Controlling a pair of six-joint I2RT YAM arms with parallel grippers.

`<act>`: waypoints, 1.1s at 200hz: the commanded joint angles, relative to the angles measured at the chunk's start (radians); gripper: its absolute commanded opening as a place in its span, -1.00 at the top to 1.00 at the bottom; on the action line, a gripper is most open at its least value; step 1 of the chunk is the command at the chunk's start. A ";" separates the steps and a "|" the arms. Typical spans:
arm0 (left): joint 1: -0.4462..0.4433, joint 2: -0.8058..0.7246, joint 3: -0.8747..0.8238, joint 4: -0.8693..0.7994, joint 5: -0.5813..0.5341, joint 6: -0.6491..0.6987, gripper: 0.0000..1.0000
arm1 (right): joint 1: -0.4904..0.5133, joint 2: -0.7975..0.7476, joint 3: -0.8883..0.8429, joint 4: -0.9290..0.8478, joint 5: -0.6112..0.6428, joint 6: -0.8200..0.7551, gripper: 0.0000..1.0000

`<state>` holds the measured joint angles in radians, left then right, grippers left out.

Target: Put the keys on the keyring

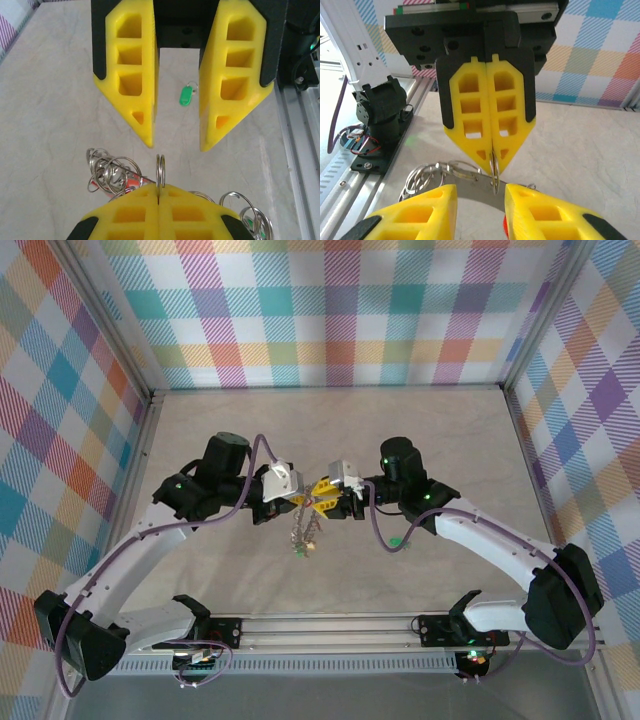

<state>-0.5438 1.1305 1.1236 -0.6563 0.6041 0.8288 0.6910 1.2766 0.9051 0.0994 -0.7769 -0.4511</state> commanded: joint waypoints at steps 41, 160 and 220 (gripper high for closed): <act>-0.013 0.035 0.088 -0.111 0.000 0.054 1.00 | 0.044 0.024 0.020 -0.015 0.043 -0.046 0.35; -0.018 0.098 0.155 -0.186 0.030 0.070 1.00 | 0.082 0.071 0.037 -0.028 0.071 -0.064 0.91; -0.016 0.019 0.062 -0.096 0.027 0.049 0.69 | 0.077 0.040 -0.070 0.253 0.054 0.101 1.00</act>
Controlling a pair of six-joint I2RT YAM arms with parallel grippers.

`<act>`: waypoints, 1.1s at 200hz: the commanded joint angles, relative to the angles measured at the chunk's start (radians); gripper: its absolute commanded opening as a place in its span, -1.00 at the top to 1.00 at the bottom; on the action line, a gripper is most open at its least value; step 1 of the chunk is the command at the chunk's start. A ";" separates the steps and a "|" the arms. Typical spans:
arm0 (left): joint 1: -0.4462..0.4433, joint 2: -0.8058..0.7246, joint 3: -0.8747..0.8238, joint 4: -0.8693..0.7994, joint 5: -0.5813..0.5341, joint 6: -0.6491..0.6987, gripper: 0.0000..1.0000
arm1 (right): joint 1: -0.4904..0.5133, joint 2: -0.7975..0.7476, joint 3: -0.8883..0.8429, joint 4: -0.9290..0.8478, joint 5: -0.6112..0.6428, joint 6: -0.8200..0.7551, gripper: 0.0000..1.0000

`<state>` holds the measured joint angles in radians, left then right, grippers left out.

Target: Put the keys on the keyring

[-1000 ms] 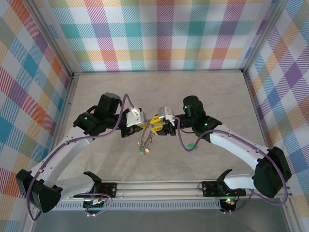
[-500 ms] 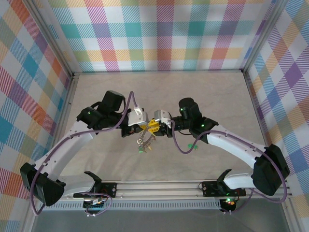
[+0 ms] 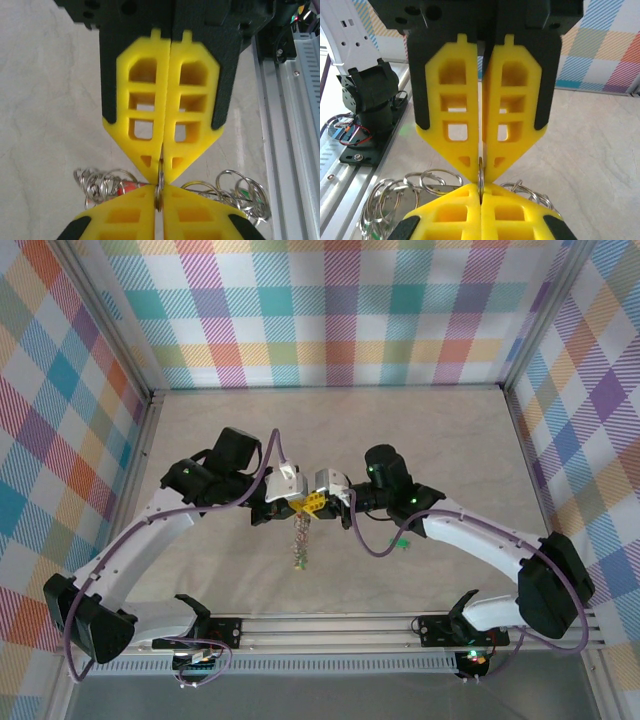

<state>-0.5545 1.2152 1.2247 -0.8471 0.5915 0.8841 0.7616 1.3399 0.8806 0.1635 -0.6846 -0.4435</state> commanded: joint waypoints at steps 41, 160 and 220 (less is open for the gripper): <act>0.004 -0.107 -0.103 0.149 0.051 -0.036 0.67 | -0.004 -0.032 -0.138 0.475 -0.061 0.265 1.00; 0.022 -0.140 -0.141 0.213 0.101 -0.067 0.63 | -0.022 -0.045 -0.187 0.650 -0.102 0.394 1.00; 0.029 -0.146 -0.145 0.215 0.113 -0.066 0.82 | -0.023 -0.062 -0.189 0.611 -0.109 0.373 1.00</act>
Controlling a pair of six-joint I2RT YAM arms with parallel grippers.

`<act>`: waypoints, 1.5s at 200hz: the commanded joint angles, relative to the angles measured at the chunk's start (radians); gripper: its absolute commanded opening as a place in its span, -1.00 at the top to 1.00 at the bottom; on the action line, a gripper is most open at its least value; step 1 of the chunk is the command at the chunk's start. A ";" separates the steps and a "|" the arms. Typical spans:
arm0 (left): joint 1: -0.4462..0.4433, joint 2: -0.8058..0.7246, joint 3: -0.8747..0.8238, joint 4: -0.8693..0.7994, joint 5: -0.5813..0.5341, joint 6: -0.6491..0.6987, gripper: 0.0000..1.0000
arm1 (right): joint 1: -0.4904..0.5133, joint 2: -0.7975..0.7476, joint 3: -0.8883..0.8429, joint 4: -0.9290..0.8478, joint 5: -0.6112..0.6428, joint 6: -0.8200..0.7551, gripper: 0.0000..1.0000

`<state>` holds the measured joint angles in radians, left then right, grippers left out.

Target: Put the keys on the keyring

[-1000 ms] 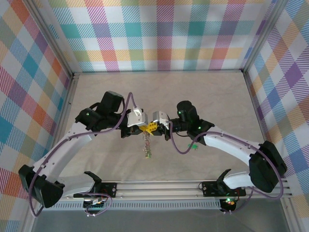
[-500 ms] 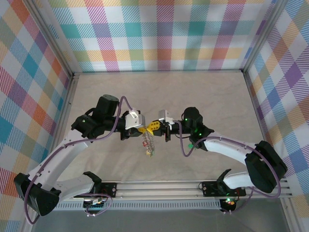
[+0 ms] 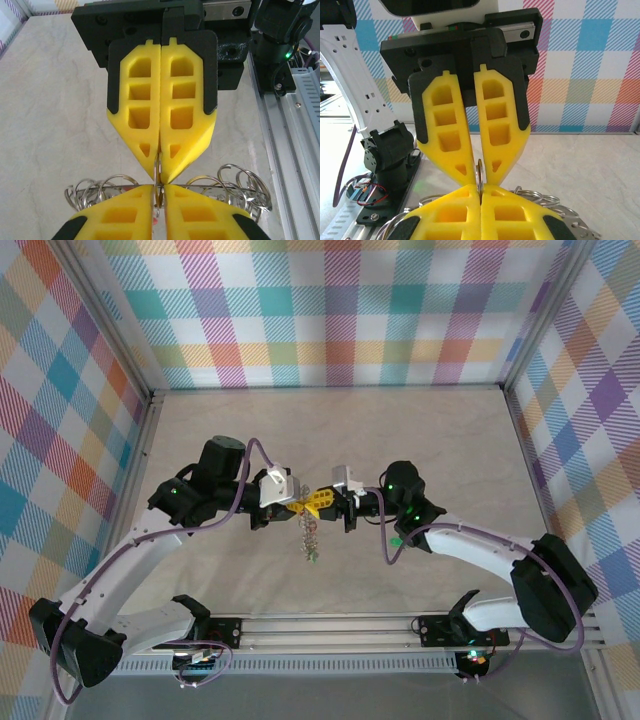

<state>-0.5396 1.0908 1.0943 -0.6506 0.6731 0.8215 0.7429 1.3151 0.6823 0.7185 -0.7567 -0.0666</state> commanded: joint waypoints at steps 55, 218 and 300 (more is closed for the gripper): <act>0.016 -0.031 -0.015 0.083 0.059 -0.033 0.85 | -0.002 -0.024 0.022 0.022 -0.040 -0.018 1.00; -0.005 0.039 0.003 -0.023 -0.194 0.052 1.00 | -0.008 -0.229 0.011 -0.601 0.494 -0.114 -0.10; -0.034 0.118 0.090 -0.129 -0.276 0.069 1.00 | -0.284 -0.195 0.088 -1.462 0.840 0.832 0.09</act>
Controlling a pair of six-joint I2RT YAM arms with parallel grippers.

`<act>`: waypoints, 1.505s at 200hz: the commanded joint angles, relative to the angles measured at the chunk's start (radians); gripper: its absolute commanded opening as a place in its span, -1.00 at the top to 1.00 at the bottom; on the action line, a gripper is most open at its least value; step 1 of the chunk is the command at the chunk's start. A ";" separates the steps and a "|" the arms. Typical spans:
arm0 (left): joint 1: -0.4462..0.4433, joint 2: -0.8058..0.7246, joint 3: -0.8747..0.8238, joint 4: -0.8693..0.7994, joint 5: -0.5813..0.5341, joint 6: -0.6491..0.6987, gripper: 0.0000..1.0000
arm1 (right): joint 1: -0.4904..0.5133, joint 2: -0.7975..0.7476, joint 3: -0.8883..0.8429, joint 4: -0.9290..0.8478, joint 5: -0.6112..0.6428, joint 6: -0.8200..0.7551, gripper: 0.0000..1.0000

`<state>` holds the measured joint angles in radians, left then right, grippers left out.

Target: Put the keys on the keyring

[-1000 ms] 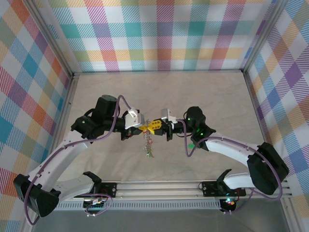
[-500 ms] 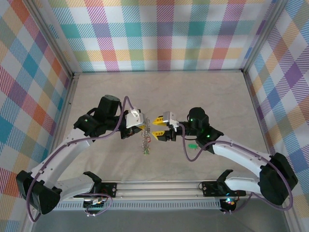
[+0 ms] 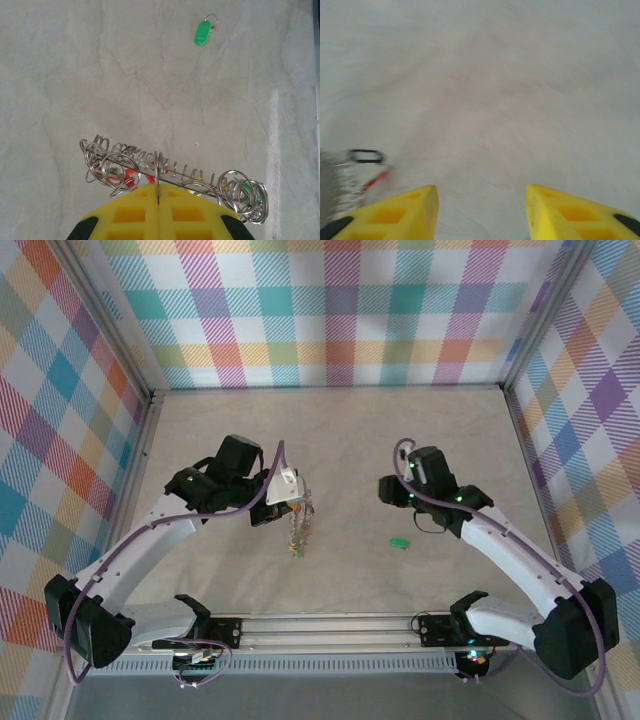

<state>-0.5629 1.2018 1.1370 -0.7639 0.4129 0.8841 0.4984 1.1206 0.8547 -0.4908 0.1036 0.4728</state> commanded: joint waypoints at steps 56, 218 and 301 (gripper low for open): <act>-0.012 0.036 0.061 -0.018 -0.013 -0.016 1.00 | -0.132 0.034 -0.242 -0.143 -0.175 0.393 0.13; -0.012 0.013 0.021 0.003 0.013 -0.043 1.00 | -0.150 0.145 -0.264 -0.027 -0.177 0.336 1.00; -0.012 0.085 0.102 -0.074 0.017 -0.103 1.00 | 0.037 0.013 -0.100 0.076 -0.289 -0.126 1.00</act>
<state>-0.5674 1.2797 1.1915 -0.8165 0.3981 0.8112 0.4854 1.1316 0.6918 -0.4843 -0.1272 0.5667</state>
